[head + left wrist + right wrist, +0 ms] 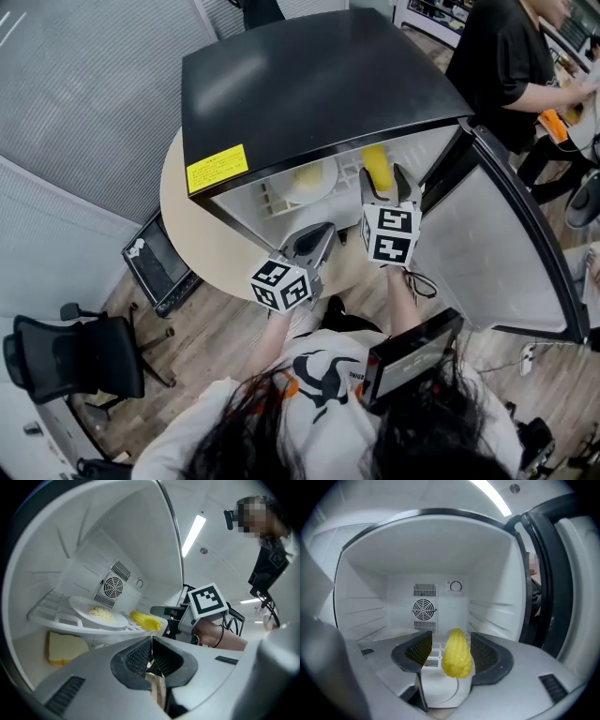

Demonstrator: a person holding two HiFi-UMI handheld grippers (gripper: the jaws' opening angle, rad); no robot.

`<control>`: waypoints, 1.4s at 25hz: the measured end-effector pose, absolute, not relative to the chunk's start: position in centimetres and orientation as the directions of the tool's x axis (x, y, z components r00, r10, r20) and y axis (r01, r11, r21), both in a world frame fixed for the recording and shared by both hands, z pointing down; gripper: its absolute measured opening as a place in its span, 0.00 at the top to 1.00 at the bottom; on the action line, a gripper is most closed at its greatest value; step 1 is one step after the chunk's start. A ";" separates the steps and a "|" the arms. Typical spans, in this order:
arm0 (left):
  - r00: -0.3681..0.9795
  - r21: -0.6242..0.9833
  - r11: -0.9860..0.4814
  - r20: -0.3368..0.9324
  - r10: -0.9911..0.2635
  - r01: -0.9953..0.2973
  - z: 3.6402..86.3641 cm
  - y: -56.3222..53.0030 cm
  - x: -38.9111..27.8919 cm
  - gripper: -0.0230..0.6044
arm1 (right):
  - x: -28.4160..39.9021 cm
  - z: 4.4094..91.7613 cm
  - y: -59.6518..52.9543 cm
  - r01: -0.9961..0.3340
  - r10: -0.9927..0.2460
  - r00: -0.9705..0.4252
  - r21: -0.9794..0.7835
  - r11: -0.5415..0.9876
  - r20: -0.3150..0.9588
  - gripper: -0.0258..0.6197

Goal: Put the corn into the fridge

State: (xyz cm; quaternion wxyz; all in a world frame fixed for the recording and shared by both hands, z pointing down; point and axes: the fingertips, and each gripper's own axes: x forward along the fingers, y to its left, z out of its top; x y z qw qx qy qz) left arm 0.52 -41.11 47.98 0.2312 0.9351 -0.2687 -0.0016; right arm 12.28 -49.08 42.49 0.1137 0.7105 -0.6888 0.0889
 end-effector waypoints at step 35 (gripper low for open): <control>0.875 0.407 -0.783 0.103 -0.472 -0.470 46.9 -19.2 -5.2 0.94 | 2.9 44.2 -23.2 -0.957 -0.956 -0.158 -0.276 0.087 0.247 0.83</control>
